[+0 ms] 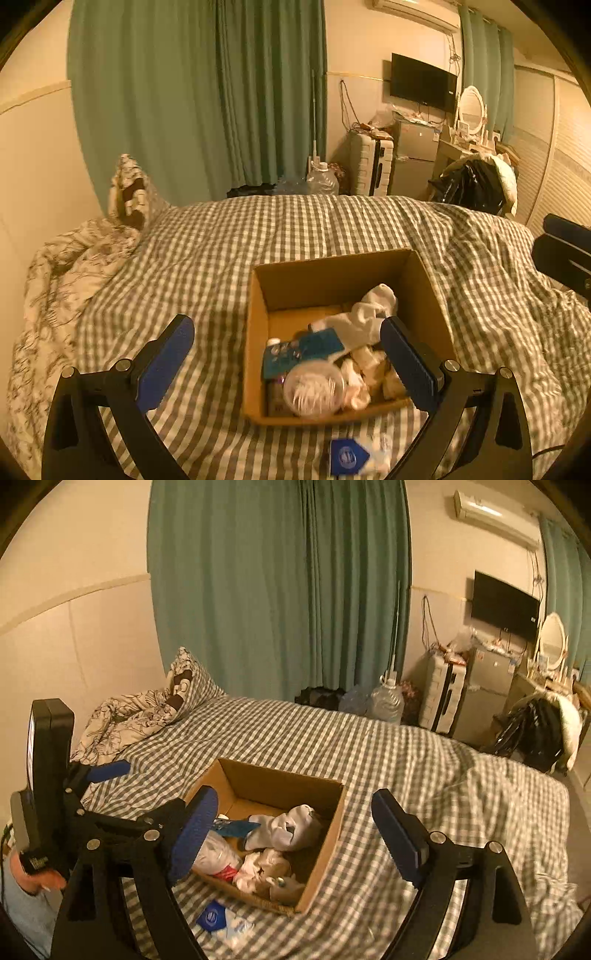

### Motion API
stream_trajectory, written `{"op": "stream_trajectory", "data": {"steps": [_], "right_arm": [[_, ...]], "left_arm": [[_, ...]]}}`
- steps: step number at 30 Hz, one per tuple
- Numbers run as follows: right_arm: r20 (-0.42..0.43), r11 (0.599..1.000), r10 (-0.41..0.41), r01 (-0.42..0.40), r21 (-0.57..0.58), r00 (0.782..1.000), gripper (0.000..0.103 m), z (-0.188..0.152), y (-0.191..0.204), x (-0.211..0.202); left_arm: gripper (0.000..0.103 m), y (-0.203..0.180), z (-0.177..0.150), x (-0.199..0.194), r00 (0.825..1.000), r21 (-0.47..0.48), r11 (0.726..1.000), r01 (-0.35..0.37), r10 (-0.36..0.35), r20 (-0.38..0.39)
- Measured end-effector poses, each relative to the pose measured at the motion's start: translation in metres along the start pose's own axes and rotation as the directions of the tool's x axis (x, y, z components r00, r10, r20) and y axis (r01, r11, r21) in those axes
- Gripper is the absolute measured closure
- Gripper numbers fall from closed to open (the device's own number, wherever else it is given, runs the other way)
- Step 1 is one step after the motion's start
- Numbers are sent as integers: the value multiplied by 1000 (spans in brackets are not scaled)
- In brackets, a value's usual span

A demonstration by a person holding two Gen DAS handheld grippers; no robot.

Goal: Organize objects
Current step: 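Grasp the grey-green plastic hanger with the right tool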

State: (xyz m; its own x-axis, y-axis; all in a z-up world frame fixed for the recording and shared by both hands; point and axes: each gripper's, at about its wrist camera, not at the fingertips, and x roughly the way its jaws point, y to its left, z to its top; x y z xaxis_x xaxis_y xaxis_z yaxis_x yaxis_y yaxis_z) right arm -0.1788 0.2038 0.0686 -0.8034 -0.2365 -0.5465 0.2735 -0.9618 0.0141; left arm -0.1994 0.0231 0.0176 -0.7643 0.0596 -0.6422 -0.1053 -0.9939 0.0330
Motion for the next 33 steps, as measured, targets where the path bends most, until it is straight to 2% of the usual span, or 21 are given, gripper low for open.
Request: {"op": "stream_trajectory", "data": {"steps": [5,9,13,17,21,23,25,29,33], "right_arm": [[1,998,6,-6,-58,1000,15,-12,17,-38],[-27,994,14,-17,-105,1000,15,-38,35,-53],[-105,988,23,-39,-148,994,15,-82,56,-40],[-199,981,35,-72,-179,979,15,-130,74,-15],[-332,980,79,-134,-144,940,15,-179,82,20],[-408,976,131,-190,-107,904,15,-199,85,37],[-457,973,128,-200,-112,880,15,-212,89,49],[-512,963,145,-241,-124,847,15,-225,101,66],[-560,953,126,-256,-159,819,15,-239,116,83]], "left_arm": [[0,7,-20,-41,1000,1,1000,-15,15,8],[0,13,-55,-59,999,-11,1000,-15,15,-33],[0,16,-99,-61,996,-33,999,-36,33,-81],[0,14,-143,-54,991,-48,998,-52,45,-127],[0,11,-179,-36,979,-55,996,-75,64,-192],[0,10,-190,-26,971,-31,996,-83,74,-226],[0,13,-195,-22,969,-24,996,-86,78,-234],[0,24,-195,-20,973,-58,996,-68,53,-225],[0,31,-194,-17,974,-79,994,-73,54,-219]]}}
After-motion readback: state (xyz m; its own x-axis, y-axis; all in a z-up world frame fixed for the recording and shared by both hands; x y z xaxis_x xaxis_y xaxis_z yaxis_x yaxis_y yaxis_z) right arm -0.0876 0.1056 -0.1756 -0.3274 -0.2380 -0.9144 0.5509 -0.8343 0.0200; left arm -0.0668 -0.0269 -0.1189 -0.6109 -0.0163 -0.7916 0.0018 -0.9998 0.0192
